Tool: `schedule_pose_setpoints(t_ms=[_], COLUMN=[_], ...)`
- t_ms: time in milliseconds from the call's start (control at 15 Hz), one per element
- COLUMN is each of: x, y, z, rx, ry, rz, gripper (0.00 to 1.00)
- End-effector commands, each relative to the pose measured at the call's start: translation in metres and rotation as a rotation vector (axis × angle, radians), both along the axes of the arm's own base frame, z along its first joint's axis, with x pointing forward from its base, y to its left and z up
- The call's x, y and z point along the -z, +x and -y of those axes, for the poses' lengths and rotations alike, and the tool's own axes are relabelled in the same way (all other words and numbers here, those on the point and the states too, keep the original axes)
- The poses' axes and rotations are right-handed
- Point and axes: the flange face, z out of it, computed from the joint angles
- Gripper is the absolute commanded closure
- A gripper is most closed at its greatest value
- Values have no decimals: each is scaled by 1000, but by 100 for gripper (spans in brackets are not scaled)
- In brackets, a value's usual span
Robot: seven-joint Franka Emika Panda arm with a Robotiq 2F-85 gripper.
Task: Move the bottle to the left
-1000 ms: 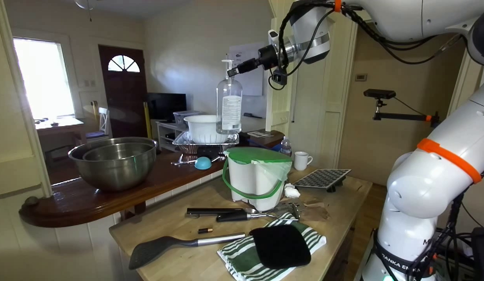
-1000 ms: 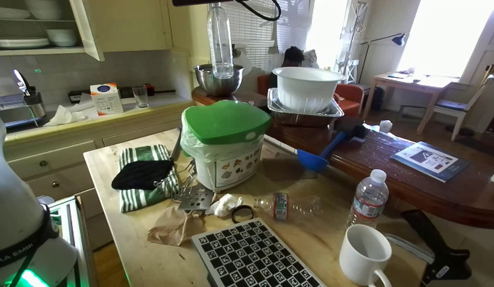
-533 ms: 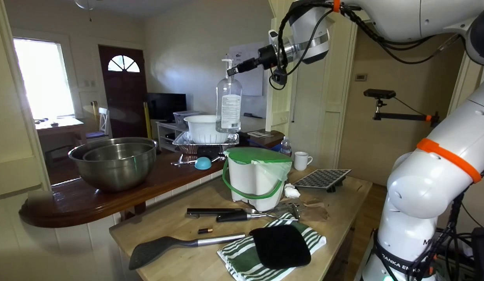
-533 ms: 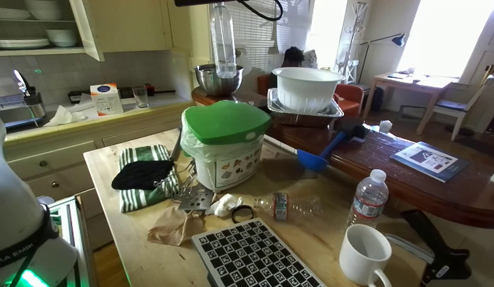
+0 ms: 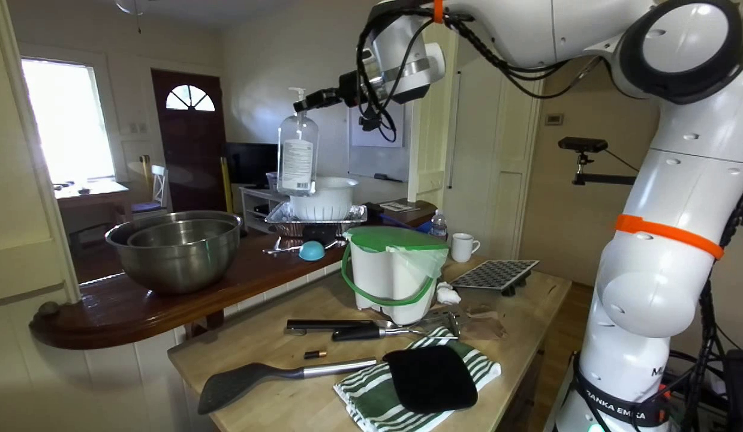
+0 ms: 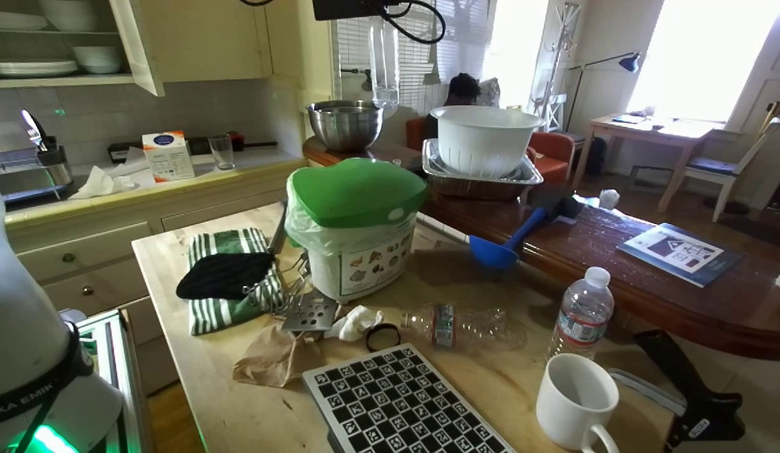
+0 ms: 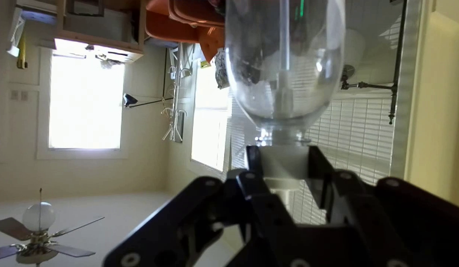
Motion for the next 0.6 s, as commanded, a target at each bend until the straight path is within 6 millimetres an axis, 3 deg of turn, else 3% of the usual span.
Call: schedule_pose_setpoints(t_ms=[0, 67, 133, 400, 467, 533], x=[5, 8, 13, 14, 13, 18], y=[43, 22, 29, 30, 29, 35], z=[-41, -27, -34, -29, -27, -30], rx=[8, -1, -9, 1, 3, 4], ry=[34, 8, 7, 6, 7, 27], rz=[30, 0, -5, -8, -5, -4], gripper=[91, 91, 66, 66, 91, 91])
